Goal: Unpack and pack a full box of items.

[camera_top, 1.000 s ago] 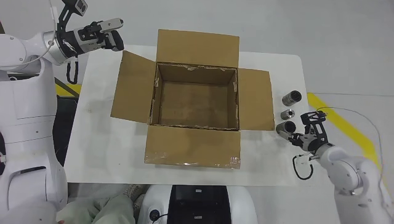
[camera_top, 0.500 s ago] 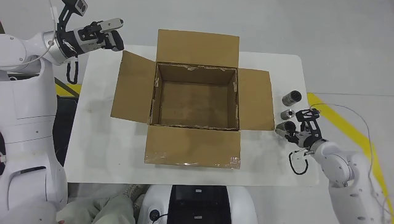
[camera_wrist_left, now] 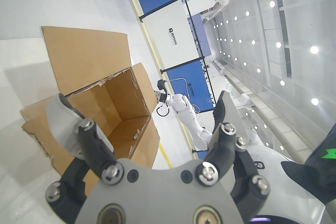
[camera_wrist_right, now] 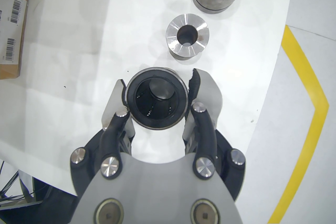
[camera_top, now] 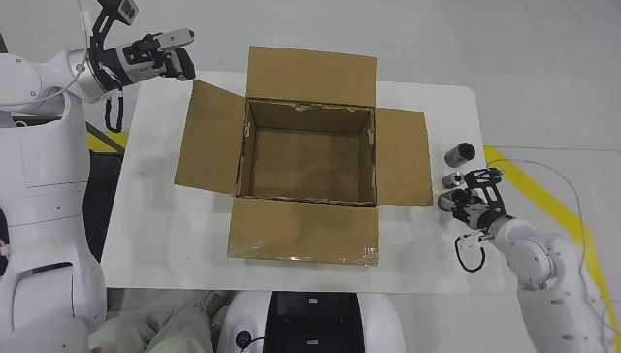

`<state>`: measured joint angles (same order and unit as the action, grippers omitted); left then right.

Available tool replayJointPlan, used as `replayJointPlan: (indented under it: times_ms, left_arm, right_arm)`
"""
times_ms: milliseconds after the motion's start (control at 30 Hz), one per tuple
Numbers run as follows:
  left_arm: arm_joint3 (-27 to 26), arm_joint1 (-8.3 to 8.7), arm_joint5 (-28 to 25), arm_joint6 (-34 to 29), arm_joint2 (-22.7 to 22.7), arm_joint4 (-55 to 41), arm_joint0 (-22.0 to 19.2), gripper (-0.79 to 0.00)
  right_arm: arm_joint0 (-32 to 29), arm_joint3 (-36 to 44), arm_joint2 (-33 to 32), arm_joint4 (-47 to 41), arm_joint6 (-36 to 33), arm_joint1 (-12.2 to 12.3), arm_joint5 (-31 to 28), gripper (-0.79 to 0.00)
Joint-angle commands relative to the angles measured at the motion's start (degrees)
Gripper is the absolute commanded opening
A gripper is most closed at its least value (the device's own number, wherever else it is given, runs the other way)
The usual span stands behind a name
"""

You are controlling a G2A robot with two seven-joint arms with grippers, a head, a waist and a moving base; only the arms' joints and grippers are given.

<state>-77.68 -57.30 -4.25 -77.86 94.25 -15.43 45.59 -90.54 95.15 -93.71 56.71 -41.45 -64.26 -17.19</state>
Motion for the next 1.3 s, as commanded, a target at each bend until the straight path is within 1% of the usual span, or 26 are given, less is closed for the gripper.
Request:
replayJointPlan:
  times_ms: [0, 67, 133, 167, 267, 600, 800, 967, 1267]
  left_arm:
    - [0.0, 0.0, 0.0, 0.0, 0.0, 0.0, 0.0, 0.0]
    - [0.0, 0.0, 0.0, 0.0, 0.0, 0.0, 0.0, 0.0]
    - [0.0, 0.0, 0.0, 0.0, 0.0, 0.0, 0.0, 0.0]
    - [0.0, 0.0, 0.0, 0.0, 0.0, 0.0, 0.0, 0.0]
    - [0.0, 0.0, 0.0, 0.0, 0.0, 0.0, 0.0, 0.0]
    - [0.0, 0.0, 0.0, 0.0, 0.0, 0.0, 0.0, 0.0]
    - [0.0, 0.0, 0.0, 0.0, 0.0, 0.0, 0.0, 0.0]
    - [0.0, 0.0, 0.0, 0.0, 0.0, 0.0, 0.0, 0.0]
    - [0.0, 0.0, 0.0, 0.0, 0.0, 0.0, 0.0, 0.0]
  right_arm:
    - [-0.02, 0.01, -0.01, -0.15, -0.11, 0.06, 0.01, -0.486]
    - [-0.06, -0.03, 0.02, -0.27, -0.17, 0.12, 0.02, -0.529]
    - [-0.16, 0.01, 0.05, -0.44, -0.1, 0.17, -0.03, -0.606]
    - [-0.22, 0.05, 0.04, -0.53, -0.05, 0.19, -0.09, -0.631]
    - [-0.7, 0.65, -0.27, -0.91, -0.05, 0.31, -0.29, -0.785]
    - [-4.26, 6.53, -2.62, -2.07, -0.3, 0.78, -0.41, -0.785]
    - [-7.53, 13.87, -4.44, -2.02, -0.02, 0.99, 0.55, -0.785]
    - [-10.29, 20.87, -6.81, -2.12, 0.3, 1.08, 2.96, -0.785]
    - [-12.89, 29.89, -10.49, -3.9, 0.02, 1.15, 5.44, -0.785]
